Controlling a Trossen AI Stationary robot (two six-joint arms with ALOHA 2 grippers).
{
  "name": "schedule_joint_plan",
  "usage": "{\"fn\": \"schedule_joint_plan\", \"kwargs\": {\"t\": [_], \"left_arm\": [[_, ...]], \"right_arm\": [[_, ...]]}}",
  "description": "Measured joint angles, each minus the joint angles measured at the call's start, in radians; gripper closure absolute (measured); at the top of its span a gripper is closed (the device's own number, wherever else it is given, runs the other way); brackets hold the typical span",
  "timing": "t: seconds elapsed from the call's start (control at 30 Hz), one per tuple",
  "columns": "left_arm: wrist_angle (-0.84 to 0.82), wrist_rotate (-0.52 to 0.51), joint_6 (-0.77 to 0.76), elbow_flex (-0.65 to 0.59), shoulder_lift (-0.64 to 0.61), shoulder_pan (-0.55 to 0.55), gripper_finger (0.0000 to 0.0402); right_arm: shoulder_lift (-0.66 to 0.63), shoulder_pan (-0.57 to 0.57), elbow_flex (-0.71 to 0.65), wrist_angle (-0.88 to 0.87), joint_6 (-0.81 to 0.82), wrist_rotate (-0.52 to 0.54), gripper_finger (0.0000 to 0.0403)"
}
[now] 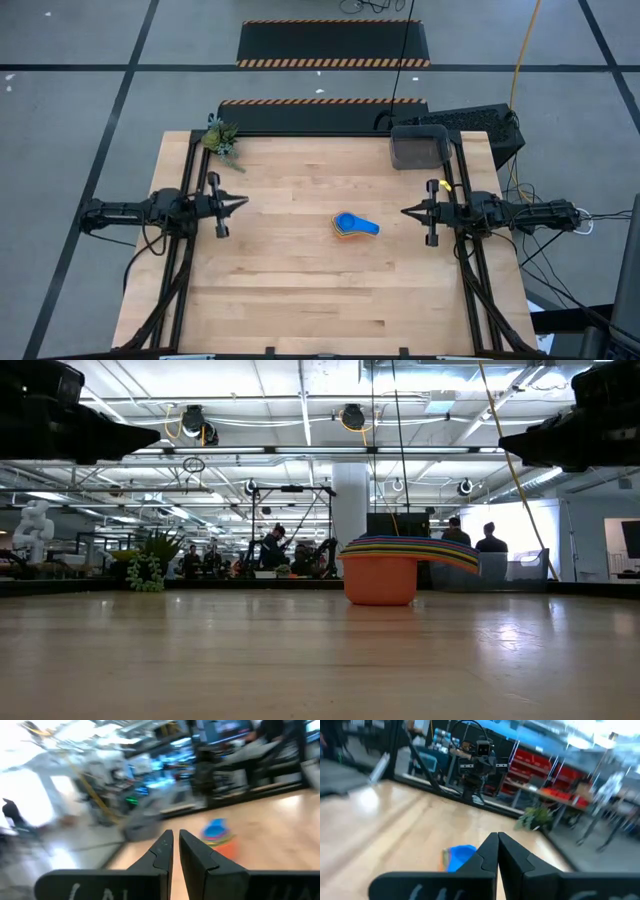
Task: Nest measuring cups in basket
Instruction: Put the stack of measuring cups into the black bin
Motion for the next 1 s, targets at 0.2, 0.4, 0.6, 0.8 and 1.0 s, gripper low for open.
{"fn": "schedule_joint_plan", "kwargs": {"t": [0.2,0.4,0.6,0.8,1.0], "left_arm": [[0.038,-0.035,0.054,0.0,0.0,0.0,0.0366],[0.058,-0.034,-0.004,0.0,0.0,0.0,0.0366],[0.061,-0.034,-0.014,0.0,0.0,0.0,0.0366],[0.035,-0.035,-0.054,0.001,0.0,0.0,0.0366],[-0.056,-0.032,-0.157,0.002,0.0,0.0,0.0366]], "right_arm": [[0.0,0.0,0.0,0.027,-0.163,0.002,0.0403],[0.0,0.0,0.0,0.049,-0.171,0.003,0.0403],[0.0,0.0,0.0,0.055,-0.189,0.026,0.0403],[0.0,0.0,0.0,0.055,-0.137,0.026,0.0403],[0.0,0.0,0.0,0.056,-0.046,0.025,0.0403]]}}
